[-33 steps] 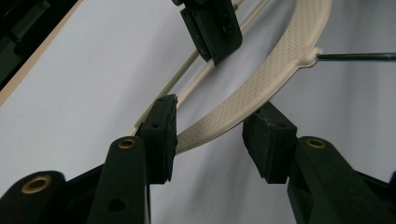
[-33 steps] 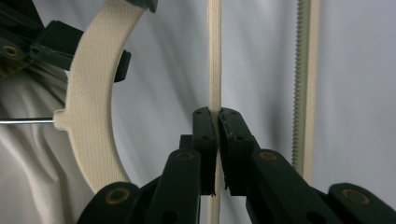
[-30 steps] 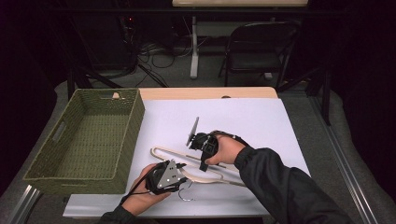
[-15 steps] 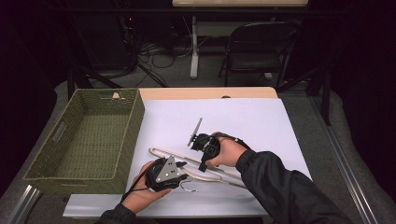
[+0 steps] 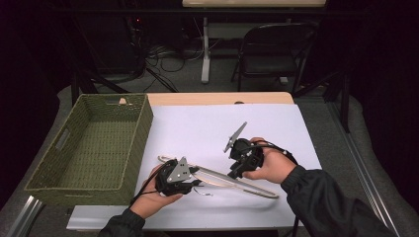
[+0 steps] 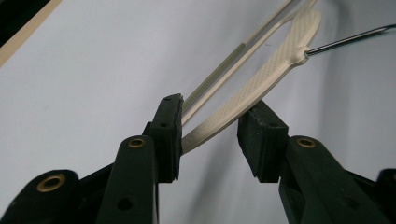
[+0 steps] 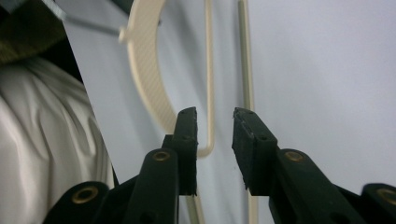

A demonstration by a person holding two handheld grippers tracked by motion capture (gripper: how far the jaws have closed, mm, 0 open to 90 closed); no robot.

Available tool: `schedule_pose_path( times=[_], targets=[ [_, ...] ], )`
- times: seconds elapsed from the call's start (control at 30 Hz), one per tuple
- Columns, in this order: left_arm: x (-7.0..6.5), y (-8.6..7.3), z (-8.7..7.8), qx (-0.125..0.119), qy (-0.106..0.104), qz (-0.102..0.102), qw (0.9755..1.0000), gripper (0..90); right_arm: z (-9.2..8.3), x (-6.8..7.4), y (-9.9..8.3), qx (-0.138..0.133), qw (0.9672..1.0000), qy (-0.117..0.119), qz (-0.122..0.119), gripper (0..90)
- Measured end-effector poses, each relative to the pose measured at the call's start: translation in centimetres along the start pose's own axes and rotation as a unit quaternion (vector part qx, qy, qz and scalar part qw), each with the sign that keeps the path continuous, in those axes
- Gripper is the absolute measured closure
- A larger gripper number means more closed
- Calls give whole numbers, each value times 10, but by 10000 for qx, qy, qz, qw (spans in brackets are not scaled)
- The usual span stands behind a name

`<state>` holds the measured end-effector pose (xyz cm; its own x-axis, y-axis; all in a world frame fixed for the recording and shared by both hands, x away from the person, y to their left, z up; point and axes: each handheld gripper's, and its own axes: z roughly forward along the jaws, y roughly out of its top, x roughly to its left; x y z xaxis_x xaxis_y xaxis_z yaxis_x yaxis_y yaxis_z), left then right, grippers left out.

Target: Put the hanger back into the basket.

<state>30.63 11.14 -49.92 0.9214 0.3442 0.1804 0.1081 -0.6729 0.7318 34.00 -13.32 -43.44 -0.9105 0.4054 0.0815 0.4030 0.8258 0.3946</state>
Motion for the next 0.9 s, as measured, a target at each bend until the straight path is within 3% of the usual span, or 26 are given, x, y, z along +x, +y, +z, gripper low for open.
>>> schedule_pose_path(
  times=[0.1,0.3,0.47,0.5,0.83,0.9],
  targets=[
    [5,5,1,48,-71,-92,9999,606,1,8,-12,75,9999,-47,-143,663],
    [11,10,2,118,-158,-200,9996,606,10,10,-20,172,9997,-41,-169,620],
    [16,14,4,159,-205,-297,9992,606,25,12,-20,28,9993,-234,-307,588],
    [17,16,4,168,-216,-319,9991,606,28,12,-18,7,9988,-335,-344,605],
    [21,19,5,164,-169,-448,9987,594,35,15,-7,-36,9976,-528,-455,767],
    [23,19,2,123,-40,-475,9988,515,35,17,-6,-42,9964,-644,-552,791]
  ],
)
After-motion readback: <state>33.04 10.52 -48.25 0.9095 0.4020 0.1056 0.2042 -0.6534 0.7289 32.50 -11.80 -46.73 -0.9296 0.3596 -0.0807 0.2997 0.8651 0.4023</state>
